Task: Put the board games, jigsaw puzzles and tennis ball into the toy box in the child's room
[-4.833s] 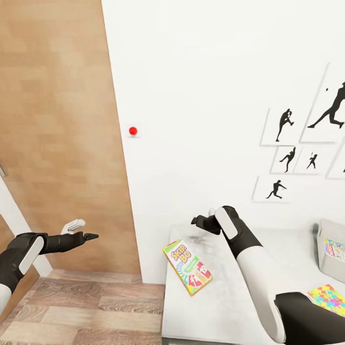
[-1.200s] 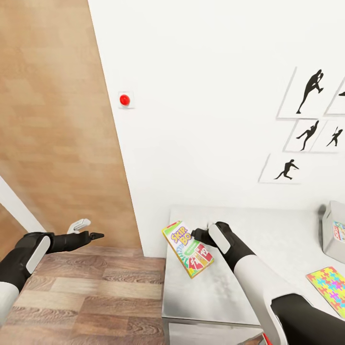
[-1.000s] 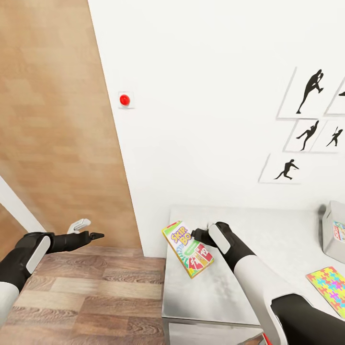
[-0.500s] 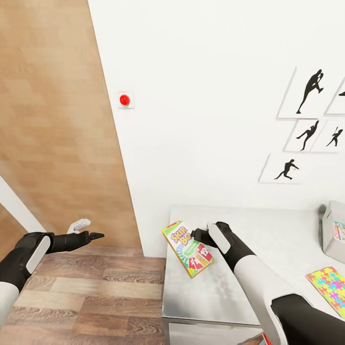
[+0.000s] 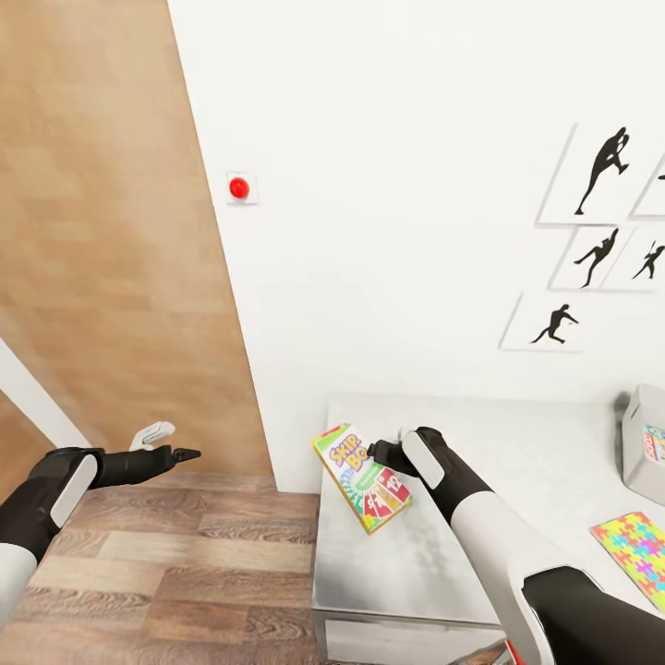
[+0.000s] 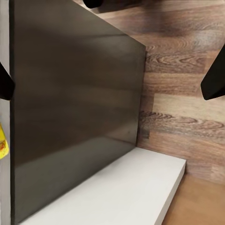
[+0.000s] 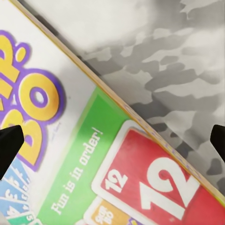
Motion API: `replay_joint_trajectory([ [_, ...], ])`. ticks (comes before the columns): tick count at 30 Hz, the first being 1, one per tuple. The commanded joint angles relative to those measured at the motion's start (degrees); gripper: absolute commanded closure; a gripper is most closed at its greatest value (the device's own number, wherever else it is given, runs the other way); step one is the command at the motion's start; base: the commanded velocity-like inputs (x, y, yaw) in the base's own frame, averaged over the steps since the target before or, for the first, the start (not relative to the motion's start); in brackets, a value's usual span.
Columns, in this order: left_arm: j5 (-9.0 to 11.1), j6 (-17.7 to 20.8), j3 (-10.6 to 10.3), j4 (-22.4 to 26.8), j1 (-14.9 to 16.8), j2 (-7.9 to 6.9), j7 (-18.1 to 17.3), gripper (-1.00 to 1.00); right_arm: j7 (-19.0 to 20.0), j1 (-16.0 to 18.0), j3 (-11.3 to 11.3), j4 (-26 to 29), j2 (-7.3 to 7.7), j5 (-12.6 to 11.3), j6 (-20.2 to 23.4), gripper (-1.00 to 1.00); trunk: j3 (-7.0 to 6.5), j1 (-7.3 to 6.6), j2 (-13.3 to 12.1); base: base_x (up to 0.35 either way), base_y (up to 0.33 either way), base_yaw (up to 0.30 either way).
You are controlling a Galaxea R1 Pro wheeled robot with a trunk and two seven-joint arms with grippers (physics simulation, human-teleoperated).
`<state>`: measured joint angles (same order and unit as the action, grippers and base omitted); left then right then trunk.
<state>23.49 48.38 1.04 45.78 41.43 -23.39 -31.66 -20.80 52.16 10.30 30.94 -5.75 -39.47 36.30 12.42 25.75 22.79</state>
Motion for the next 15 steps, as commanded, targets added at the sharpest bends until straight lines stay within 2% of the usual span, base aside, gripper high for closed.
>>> replay_joint_trajectory([
  [1,-0.02,0.32,0.11,0.01,0.05,0.01,-0.20,-1.00,-0.55,0.05,0.30,0.08,0.04,-0.61,0.09,-1.00,0.21,0.03,0.12,0.000,0.000,0.000],
  [15,-0.02,0.32,0.11,0.01,0.05,-0.04,-0.30,-1.00,-0.56,0.05,0.33,0.08,-0.04,-0.54,0.14,-1.00,1.52,0.03,0.12,0.000,0.000,0.000],
])
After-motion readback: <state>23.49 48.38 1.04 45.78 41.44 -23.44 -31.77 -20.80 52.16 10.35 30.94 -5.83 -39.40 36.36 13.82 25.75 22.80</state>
